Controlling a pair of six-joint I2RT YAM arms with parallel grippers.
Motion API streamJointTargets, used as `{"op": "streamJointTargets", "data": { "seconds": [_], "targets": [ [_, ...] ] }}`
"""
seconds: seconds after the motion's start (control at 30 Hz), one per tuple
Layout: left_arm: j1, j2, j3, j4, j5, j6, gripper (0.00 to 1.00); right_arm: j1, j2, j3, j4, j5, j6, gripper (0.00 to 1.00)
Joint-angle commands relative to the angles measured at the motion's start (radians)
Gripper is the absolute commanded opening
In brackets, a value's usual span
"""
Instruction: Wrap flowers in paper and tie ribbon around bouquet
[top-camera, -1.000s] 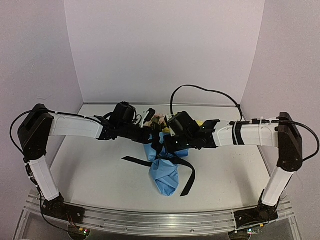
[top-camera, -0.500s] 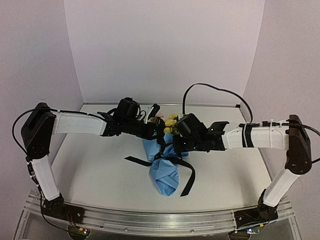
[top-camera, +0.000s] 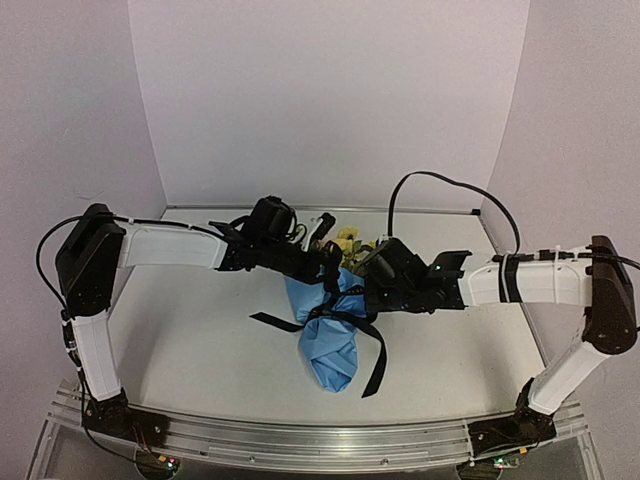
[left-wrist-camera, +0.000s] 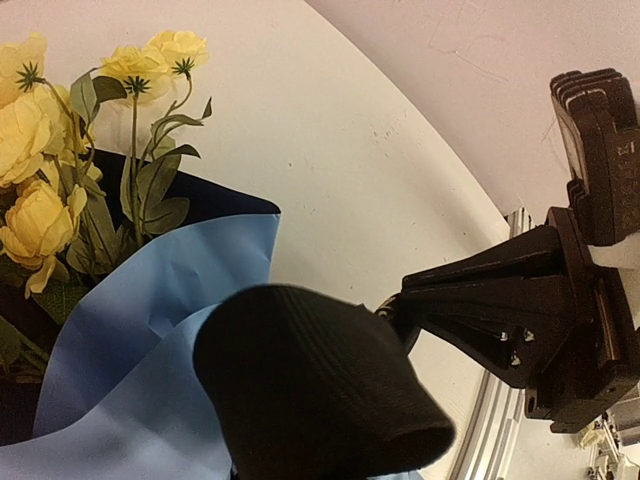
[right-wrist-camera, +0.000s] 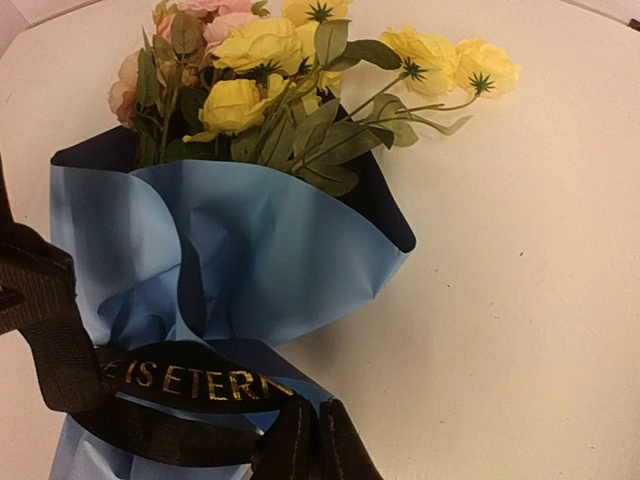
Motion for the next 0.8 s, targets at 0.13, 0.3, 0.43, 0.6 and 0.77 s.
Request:
{"op": "streamJointTargets", "data": {
  "seconds": [0.13, 0.3, 0.43, 0.6, 0.77],
  "targets": [
    [-0.010, 0.017, 0.075, -0.020, -0.019, 0.030, 0.00, 0.003, -0.052, 0.004, -0.016, 0.024, 0.026, 0.16],
    [-0.010, 0.025, 0.085, -0.025, -0.019, 0.029, 0.00, 0.015, -0.109, 0.013, -0.016, -0.005, -0.003, 0.35],
    [-0.010, 0.032, 0.089, -0.028, -0.018, 0.026, 0.00, 0.036, -0.143, 0.018, -0.015, -0.031, -0.026, 0.42],
    [-0.010, 0.032, 0.089, -0.023, -0.020, 0.022, 0.00, 0.058, -0.091, 0.052, 0.029, -0.208, -0.116, 0.43],
    [-0.010, 0.032, 0.097, -0.029, -0.040, 0.021, 0.00, 0.071, -0.040, 0.044, 0.053, -0.229, -0.117, 0.40]
  ]
}}
